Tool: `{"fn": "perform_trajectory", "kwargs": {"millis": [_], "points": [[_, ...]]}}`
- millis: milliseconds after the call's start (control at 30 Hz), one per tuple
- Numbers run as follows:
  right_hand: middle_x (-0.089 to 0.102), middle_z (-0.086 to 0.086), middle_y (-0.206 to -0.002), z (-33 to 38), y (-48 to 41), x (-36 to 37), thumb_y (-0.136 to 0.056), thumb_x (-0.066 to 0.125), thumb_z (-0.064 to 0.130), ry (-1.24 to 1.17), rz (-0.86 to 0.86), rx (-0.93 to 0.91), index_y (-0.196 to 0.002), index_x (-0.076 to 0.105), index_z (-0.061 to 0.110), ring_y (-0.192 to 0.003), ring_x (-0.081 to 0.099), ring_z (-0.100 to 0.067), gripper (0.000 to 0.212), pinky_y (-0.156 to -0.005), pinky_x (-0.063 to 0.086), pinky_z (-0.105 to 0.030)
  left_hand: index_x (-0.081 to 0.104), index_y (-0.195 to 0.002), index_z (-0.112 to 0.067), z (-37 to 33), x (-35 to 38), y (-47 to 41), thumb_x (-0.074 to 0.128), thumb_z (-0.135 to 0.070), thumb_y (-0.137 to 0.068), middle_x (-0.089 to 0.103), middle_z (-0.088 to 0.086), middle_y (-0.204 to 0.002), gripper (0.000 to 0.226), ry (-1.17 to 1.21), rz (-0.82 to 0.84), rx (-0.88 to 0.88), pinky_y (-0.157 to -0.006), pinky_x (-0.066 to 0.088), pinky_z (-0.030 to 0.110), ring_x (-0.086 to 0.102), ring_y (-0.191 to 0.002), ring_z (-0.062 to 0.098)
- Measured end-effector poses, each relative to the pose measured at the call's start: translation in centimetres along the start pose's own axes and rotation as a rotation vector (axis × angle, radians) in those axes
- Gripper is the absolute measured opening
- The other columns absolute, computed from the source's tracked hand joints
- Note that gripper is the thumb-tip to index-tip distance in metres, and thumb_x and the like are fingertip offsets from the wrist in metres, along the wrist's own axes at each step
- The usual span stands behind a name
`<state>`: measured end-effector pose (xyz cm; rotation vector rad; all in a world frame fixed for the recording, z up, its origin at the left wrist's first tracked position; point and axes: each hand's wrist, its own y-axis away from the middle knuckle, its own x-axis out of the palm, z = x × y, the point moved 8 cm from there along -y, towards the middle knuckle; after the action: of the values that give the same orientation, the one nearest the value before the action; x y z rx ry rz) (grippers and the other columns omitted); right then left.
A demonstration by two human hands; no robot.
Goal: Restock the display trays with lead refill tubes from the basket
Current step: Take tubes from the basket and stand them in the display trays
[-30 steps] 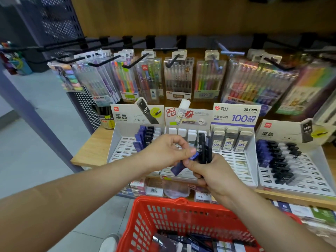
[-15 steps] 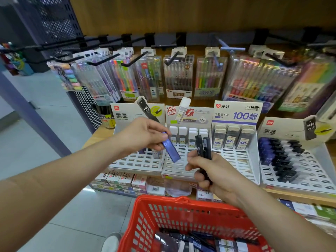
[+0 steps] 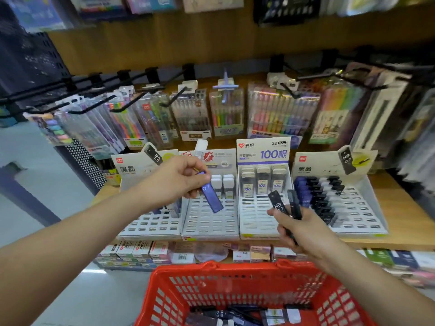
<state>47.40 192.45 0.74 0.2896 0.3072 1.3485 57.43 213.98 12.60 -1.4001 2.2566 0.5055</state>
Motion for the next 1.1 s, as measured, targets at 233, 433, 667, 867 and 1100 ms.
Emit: {"fn": "perform_trajectory", "kwargs": {"millis": [233,433,667,867,1100], "points": [[0.035,0.001,-0.052,-3.0,1.3,-10.7,-0.097,0.060,0.025,-0.010,-0.362,-0.006,-0.082,0.056,0.012,-0.043,0.033,-0.016,0.020,-0.048,0.029,-0.029,0.069,-0.075,-0.013,-3.6,8.9,-2.9,0.078,-0.005,-0.075,0.068,0.005,-0.068,0.012,-0.221,0.021,0.121,-0.062,0.052,0.025,0.061,-0.061,0.011],[0.037,-0.011,-0.069,-5.6,1.5,-14.1,-0.099,0.048,0.016,-0.016,-0.478,-0.005,-0.112,0.053,-0.008,-0.061,0.033,-0.023,0.028,-0.062,0.027,-0.038,0.070,-0.089,-0.016,-5.7,16.2,-5.5,0.075,-0.015,-0.080,0.066,0.002,-0.078,0.011,-0.378,-0.025,0.235,-0.074,0.053,0.035,0.063,-0.076,0.022],[0.046,-0.006,-0.067,-6.9,1.2,-15.3,-0.099,0.044,0.009,-0.072,-0.486,0.022,-0.095,0.056,0.027,-0.059,0.041,-0.020,0.022,-0.057,0.033,-0.035,0.068,-0.094,-0.018,-4.4,21.3,-7.8,0.072,-0.024,-0.083,0.065,-0.008,-0.083,0.014,-0.500,-0.094,0.257,-0.067,0.036,0.019,0.057,-0.078,0.011],[0.048,-0.005,-0.069,-7.3,0.7,-15.2,-0.098,0.044,0.007,-0.128,-0.463,0.042,-0.097,0.058,0.024,-0.060,0.041,-0.018,0.022,-0.053,0.033,-0.031,0.069,-0.103,-0.018,-3.7,22.5,-8.2,0.066,-0.024,-0.088,0.072,-0.002,-0.098,0.016,-0.584,-0.065,0.279,-0.073,0.038,0.019,0.058,-0.083,0.010],[0.047,-0.006,-0.070,-7.3,0.6,-15.0,-0.098,0.044,0.006,-0.195,-0.445,0.054,-0.091,0.058,0.020,-0.061,0.042,-0.017,0.020,-0.054,0.032,-0.031,0.057,-0.129,-0.016,-3.9,23.2,-8.6,0.050,-0.007,-0.096,0.066,0.006,-0.120,0.035,-0.594,0.015,0.278,-0.096,0.045,0.029,0.060,-0.112,0.023]]}}
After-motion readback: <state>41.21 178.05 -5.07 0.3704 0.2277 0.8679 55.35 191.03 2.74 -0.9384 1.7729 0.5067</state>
